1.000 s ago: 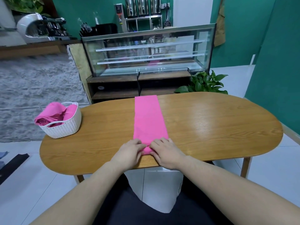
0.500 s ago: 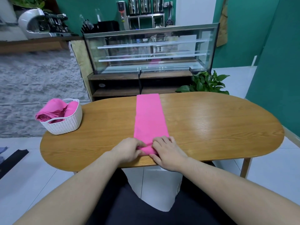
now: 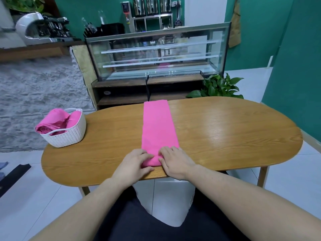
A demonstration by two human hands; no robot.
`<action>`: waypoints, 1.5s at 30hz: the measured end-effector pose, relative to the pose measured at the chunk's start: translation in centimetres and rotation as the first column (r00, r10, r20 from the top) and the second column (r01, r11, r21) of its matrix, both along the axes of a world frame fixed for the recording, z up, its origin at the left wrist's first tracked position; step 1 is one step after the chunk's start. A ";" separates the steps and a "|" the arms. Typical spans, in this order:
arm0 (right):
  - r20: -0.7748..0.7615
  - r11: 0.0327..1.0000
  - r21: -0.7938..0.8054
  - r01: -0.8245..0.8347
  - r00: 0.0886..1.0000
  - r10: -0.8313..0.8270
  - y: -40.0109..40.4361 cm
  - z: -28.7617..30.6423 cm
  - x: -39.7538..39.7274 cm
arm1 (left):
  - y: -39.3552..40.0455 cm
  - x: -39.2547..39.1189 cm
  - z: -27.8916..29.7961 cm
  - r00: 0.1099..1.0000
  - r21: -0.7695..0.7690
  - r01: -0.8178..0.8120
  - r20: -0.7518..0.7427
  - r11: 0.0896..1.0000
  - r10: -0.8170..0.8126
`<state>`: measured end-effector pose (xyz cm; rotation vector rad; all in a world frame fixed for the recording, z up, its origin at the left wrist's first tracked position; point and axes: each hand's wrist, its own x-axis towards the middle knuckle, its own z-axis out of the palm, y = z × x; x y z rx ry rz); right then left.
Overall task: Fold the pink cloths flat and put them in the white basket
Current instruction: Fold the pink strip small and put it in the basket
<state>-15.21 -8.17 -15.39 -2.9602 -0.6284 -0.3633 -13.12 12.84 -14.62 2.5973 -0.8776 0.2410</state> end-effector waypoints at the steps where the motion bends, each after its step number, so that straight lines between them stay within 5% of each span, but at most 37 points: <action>1: -0.012 1.000 0.029 -0.006 1.000 0.006 0.0 0.1 0.0 | 0.1 0.0 -0.2 1.000 0.030 0.002 0.019 1.000 -0.003; 6: -0.046 0.997 0.072 -0.016 0.999 0.019 -0.1 0.3 0.2 | -0.4 1.0 1.7 0.996 0.146 0.029 -0.088 0.989 -0.016; 9: 0.123 1.000 -0.024 -0.015 0.992 0.018 -0.2 -0.8 -0.4 | -0.5 2.2 2.8 0.977 0.238 0.035 -0.212 0.971 0.017; 17: 0.223 0.997 -0.047 0.063 0.973 -0.051 0.0 -1.7 -0.8 | -0.9 3.4 3.7 0.895 0.216 0.007 -0.438 0.976 0.090; 22: 0.103 0.996 -0.055 0.069 0.993 -0.063 0.4 -0.8 -0.4 | 0.0 0.4 0.7 0.967 -0.098 -0.060 -0.252 0.993 0.033; 25: -0.003 0.999 -0.008 0.043 0.999 -0.043 0.2 -0.3 -0.2 | 0.5 -0.5 -1.3 0.999 -0.038 -0.025 0.032 0.999 0.026; 29: -0.055 1.000 0.010 -0.003 0.998 0.004 0.0 0.2 -0.2 | 0.0 -0.6 -0.5 0.992 0.008 -0.014 0.126 1.000 0.012; 32: -0.046 1.000 0.002 -0.011 0.999 0.011 -0.3 0.3 -0.1 | -0.4 -0.4 0.7 0.996 0.000 -0.014 0.086 1.000 0.014; 38: 0.248 0.999 -0.038 0.015 0.969 -0.005 0.0 -1.8 -0.9 | -0.6 1.0 2.4 0.968 0.041 -0.126 -0.213 0.991 0.132; 41: 0.256 0.998 -0.017 0.053 0.966 -0.047 0.1 -2.1 -0.9 | -0.7 2.5 3.5 0.911 0.080 -0.154 -0.373 0.985 0.173; 45: 0.211 0.994 0.015 0.104 0.972 -0.104 0.6 -1.9 -0.7 | -0.9 2.8 3.7 0.902 0.078 -0.141 -0.401 0.987 0.161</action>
